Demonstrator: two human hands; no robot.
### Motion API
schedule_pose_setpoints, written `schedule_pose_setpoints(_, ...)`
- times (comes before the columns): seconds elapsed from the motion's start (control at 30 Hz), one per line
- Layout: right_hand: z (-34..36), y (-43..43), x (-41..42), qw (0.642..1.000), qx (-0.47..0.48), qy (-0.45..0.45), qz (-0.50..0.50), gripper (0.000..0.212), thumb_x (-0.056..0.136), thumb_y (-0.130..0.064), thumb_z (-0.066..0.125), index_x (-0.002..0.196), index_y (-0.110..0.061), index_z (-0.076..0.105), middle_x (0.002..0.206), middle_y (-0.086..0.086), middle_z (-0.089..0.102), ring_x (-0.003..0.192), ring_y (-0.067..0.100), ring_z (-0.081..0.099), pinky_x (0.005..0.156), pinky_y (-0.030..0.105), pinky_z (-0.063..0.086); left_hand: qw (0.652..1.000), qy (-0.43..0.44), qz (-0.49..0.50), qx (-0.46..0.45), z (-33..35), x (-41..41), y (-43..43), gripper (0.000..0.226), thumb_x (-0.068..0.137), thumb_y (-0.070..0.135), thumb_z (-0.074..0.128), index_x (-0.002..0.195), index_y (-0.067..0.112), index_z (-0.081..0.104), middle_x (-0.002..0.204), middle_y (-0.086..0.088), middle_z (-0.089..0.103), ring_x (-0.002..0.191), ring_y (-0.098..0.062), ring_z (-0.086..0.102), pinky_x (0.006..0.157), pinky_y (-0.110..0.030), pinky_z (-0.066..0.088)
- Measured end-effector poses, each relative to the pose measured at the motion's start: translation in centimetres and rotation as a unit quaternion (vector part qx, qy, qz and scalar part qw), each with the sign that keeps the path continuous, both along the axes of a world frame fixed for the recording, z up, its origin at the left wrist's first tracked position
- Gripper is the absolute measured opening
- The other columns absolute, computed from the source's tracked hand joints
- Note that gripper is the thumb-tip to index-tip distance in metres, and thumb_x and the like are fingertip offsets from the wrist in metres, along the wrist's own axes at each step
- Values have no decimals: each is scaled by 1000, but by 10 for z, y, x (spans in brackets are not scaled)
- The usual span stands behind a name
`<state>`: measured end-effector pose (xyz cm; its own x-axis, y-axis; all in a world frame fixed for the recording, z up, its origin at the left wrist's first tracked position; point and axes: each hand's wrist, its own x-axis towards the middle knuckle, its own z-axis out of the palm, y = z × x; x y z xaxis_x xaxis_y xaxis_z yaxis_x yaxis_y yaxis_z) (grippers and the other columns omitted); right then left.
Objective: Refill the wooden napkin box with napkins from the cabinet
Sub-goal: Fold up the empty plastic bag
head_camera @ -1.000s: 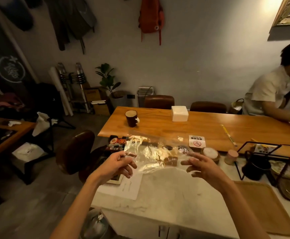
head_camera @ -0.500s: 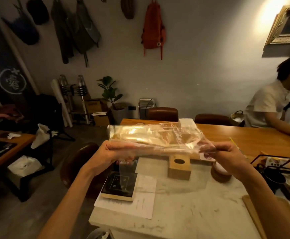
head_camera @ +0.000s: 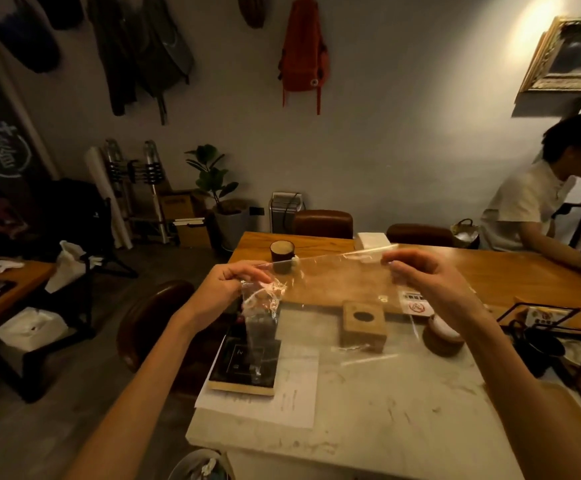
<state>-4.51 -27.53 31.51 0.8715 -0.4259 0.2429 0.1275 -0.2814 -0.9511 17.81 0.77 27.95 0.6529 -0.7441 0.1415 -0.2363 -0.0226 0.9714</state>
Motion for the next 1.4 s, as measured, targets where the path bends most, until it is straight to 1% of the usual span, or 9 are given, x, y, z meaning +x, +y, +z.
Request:
schedule_pose_setpoints(0.1,14,18,24,995,-96,-14,4,20,91,-2,59,107,-8,70,107,7,70,96,14,67,75,21,56,994,-101,42,29,2,3,9,29,77,11,59,93,30,74,141,14,47,139,-10,33,116,-43,23)
schedule_pose_setpoints(0.2,41,37,54,976,-196,4,95,21,90,-2,62,104,-15,72,105,0,69,99,13,66,77,24,55,975,-198,-49,85,18,-3,-2,47,89,29,65,134,34,51,149,16,33,142,-6,23,115,-33,21)
schedule_pose_setpoints(0.37,91,70,95,921,-356,-3,158,19,92,-8,61,108,-14,69,104,-2,69,96,9,67,83,32,58,988,-86,-122,46,32,-8,-29,31,91,9,65,120,1,59,117,-14,68,107,-25,67,90,-35,55)
schedule_pose_setpoints(0.47,93,68,97,904,-415,-102,-10,42,93,-32,61,134,-29,52,131,-12,55,121,2,48,100,33,48,998,-23,-18,-47,30,-3,-27,22,90,5,64,110,-4,63,105,-18,71,92,-26,71,73,-34,59)
schedule_pose_setpoints(0.6,48,54,88,991,-114,-28,-58,97,77,-58,67,148,-51,3,162,0,16,145,25,23,114,48,26,986,66,80,-134,31,4,-18,16,88,8,67,104,8,67,89,-7,73,78,-19,70,66,-26,58)
schedule_pose_setpoints(0.73,-6,51,93,983,147,73,83,81,79,-46,73,148,-25,35,129,10,64,110,24,67,92,42,55,985,90,65,-134,34,9,-8,21,89,7,65,110,7,63,89,-10,75,77,-20,72,66,-29,60)
schedule_pose_setpoints(0.87,-18,49,97,981,179,37,59,36,91,-17,64,127,-13,62,111,12,72,93,19,69,75,28,57,980,165,21,-108,29,13,2,31,95,24,58,121,7,57,110,-19,71,96,-34,71,75,-36,61)
schedule_pose_setpoints(1.17,-5,25,85,975,135,111,140,41,93,-11,58,133,-20,57,122,9,69,111,27,67,91,39,56,991,89,63,-82,18,18,7,28,93,9,61,121,7,60,102,-16,75,95,-33,72,79,-36,60)
schedule_pose_setpoints(1.4,-1,17,77,984,143,65,86,36,93,-4,57,126,-17,65,99,7,75,89,19,69,79,33,55,992,83,17,-94,19,14,0,36,90,6,64,125,12,58,105,-13,75,96,-27,73,79,-30,60)
